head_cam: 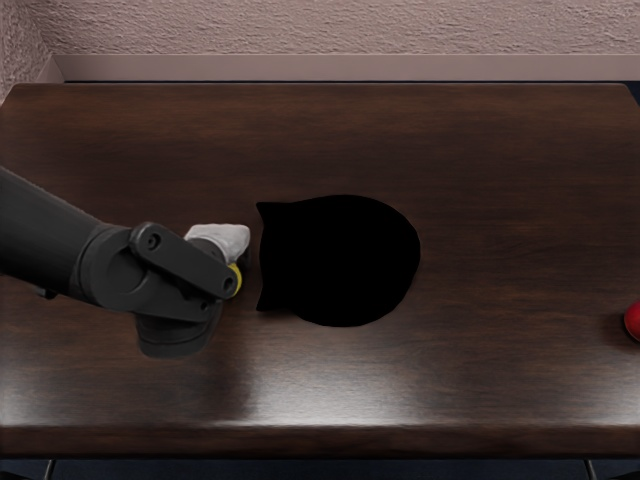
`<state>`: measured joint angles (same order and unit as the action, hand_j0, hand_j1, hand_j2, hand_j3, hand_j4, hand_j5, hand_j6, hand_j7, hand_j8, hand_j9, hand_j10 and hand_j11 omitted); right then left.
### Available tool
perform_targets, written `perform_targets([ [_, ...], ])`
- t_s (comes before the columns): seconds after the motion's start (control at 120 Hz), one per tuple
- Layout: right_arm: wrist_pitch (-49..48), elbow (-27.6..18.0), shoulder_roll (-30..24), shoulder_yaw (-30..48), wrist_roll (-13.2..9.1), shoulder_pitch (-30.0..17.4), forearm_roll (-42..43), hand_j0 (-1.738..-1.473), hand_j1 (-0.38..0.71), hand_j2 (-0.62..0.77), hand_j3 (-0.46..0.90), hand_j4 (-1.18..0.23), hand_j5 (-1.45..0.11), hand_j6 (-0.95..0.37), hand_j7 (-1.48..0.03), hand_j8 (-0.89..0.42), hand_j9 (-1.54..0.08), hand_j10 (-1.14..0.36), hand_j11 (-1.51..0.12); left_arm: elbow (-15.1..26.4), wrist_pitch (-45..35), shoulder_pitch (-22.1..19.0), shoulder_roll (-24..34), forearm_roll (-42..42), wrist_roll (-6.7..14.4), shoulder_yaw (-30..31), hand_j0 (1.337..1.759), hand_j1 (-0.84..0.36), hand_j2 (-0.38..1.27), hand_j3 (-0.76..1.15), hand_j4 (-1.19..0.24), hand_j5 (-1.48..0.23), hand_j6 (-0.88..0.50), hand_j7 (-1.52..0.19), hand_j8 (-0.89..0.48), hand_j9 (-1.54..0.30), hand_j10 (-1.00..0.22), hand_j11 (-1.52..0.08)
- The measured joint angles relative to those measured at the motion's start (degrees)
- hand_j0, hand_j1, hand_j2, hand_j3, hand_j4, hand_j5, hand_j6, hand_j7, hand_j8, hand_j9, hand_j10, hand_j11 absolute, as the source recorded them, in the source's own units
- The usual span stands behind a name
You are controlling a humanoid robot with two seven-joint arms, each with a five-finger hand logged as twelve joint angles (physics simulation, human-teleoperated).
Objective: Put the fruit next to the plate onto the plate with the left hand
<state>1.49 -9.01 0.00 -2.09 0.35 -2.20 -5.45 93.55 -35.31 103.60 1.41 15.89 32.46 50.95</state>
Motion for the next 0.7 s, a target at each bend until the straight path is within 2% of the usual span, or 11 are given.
perform_targets([
  [0.133, 0.0, 0.01, 0.0, 0.0, 0.0, 0.0, 0.0, -1.658, -0.31, -0.01, 0.0, -0.03, -0.04, -0.03, -0.04, -0.03, -0.04, -0.03, -0.04, -0.39, 0.23, -0.3, 0.0, -0.09, -0.07, -0.03, 1.654, -0.24, 0.18, 0.0, -0.6, -0.71, -0.5, -0.73, -0.5, -0.75, -0.57, -0.75],
  [0.25, 0.0, 0.02, 0.0, 0.0, 0.0, 0.0, 0.0, -1.658, -0.31, -0.01, 0.0, -0.03, -0.04, -0.03, -0.04, -0.03, -0.04, -0.03, -0.04, -0.79, 0.37, -0.33, 0.0, -0.2, -0.1, 0.07, 1.654, -0.27, 0.27, 0.0, -0.64, -0.82, -0.46, -0.83, -0.47, -0.84, -0.63, -0.84],
  [0.3, 0.0, 0.0, 0.0, -0.01, 0.0, 0.0, 0.0, -1.658, -0.31, -0.01, 0.0, -0.03, -0.04, -0.03, -0.04, -0.03, -0.04, -0.03, -0.04, -1.02, 0.41, -0.65, 0.0, -0.11, -0.07, 0.13, 1.652, -0.25, 0.2, 0.0, -0.67, -0.87, -0.44, -0.88, -0.44, -0.89, -0.65, -0.89],
  [0.442, 0.0, 0.0, 0.0, -0.01, 0.0, 0.0, 0.0, -1.658, -0.31, -0.01, 0.0, -0.03, -0.04, -0.03, -0.04, -0.03, -0.04, -0.03, -0.04, -1.36, 0.57, -0.56, 0.11, -0.18, -0.05, 0.22, 1.65, -0.23, 0.22, 0.0, -0.71, -0.99, -0.4, -0.99, -0.4, -0.99, -0.64, -0.98],
  [0.542, 0.0, 0.01, 0.0, -0.01, 0.0, 0.0, 0.0, -1.658, -0.31, -0.01, 0.0, -0.03, -0.04, -0.03, -0.04, -0.03, -0.04, -0.03, -0.04, -1.09, 0.63, 0.85, 0.85, -0.31, -0.05, 0.25, 1.651, -0.24, 0.3, 0.0, -0.73, -1.04, -0.38, -1.02, -0.4, -1.02, -0.64, -1.0],
  [0.65, 0.0, 0.0, 0.0, -0.02, 0.0, 0.0, 0.0, -1.658, -0.31, -0.01, 0.0, -0.03, -0.04, -0.03, -0.04, -0.03, -0.04, -0.03, -0.04, -0.35, 0.62, 3.26, 2.06, -0.48, -0.05, 0.24, 1.651, -0.25, 0.3, 0.0, -0.74, -1.06, -0.36, -1.03, -0.4, -1.03, -0.63, -1.03],
  [0.7, 0.0, 0.0, 0.0, -0.01, 0.0, 0.0, 0.0, -1.658, -0.31, -0.01, 0.0, -0.03, -0.04, -0.03, -0.04, -0.03, -0.04, -0.03, -0.04, 0.07, 0.61, 4.72, 2.72, -0.65, -0.06, 0.22, 1.652, -0.28, 0.36, 0.0, -0.74, -1.07, -0.36, -1.03, -0.4, -1.03, -0.64, -1.03],
])
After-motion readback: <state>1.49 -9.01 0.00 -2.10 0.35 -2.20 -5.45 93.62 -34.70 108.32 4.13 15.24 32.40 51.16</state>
